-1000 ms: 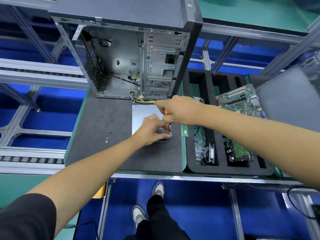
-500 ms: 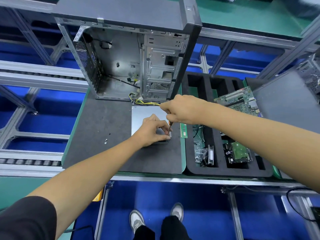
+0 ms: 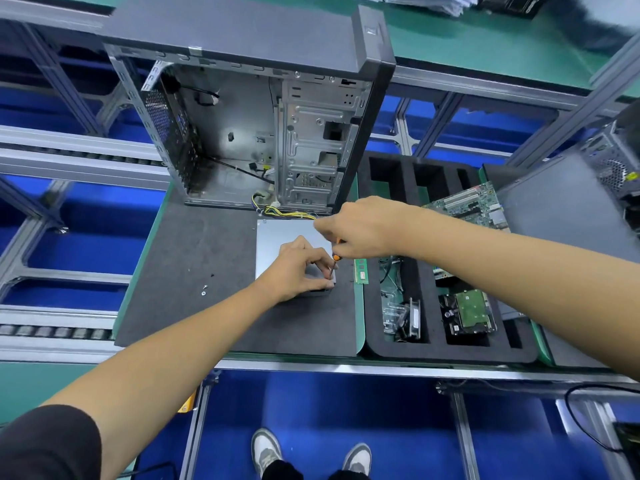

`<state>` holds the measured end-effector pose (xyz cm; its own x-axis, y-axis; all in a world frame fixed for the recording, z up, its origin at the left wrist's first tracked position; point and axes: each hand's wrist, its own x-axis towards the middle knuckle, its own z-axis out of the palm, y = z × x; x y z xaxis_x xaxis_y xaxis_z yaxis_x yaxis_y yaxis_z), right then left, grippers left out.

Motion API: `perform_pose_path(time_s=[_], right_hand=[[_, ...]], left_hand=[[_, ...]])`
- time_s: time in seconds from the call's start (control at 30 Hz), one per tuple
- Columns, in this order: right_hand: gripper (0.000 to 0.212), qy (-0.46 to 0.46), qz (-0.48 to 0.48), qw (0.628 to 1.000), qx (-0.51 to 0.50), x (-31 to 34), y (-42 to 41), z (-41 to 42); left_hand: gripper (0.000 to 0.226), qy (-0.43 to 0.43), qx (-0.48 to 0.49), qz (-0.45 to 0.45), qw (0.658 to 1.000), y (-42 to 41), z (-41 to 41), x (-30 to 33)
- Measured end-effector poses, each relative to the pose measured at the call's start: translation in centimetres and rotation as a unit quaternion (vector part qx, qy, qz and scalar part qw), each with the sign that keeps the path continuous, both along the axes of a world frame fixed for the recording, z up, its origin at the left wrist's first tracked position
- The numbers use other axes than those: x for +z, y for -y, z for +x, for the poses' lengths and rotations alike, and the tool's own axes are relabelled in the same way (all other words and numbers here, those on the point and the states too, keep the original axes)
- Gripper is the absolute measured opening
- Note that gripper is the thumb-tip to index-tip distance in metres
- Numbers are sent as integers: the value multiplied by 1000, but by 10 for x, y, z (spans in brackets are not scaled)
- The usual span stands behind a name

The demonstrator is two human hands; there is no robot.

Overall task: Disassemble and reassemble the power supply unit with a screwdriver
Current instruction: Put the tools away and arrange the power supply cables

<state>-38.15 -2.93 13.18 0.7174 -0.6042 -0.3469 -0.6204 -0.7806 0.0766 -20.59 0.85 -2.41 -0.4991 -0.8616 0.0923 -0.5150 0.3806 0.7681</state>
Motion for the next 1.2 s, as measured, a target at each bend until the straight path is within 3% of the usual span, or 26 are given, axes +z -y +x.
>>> perform_pose_path(time_s=[0.13,0.2,0.37,0.43,0.6,0.93,1.2], right_hand=[[37,22,58,997,48,8,-2,-1],[35,10,47,994,97,8,0,0],[6,-15,-18,986,164,8,4,2],[26,-7,-54,982,179,8,3,1],[38,5,-97,984,149,3,3,0],[23,-19,-80,989,126,10,12,-6],[15,69,-80,987,119,8,20,-25]], left_hand=[[34,-15,-1,13,1000,0,0,4],[37,-20,-4,13,1000,-1,0,5],[33,6,11,-2,1000,1,-1,4],[34,3,9,-8,1000,0,-1,3],[40,-6,9,-4,1000,0,0,0],[33,-12,13,-15,1000,0,0,-2],[26,-4,-17,-13,1000,6,1,-7]])
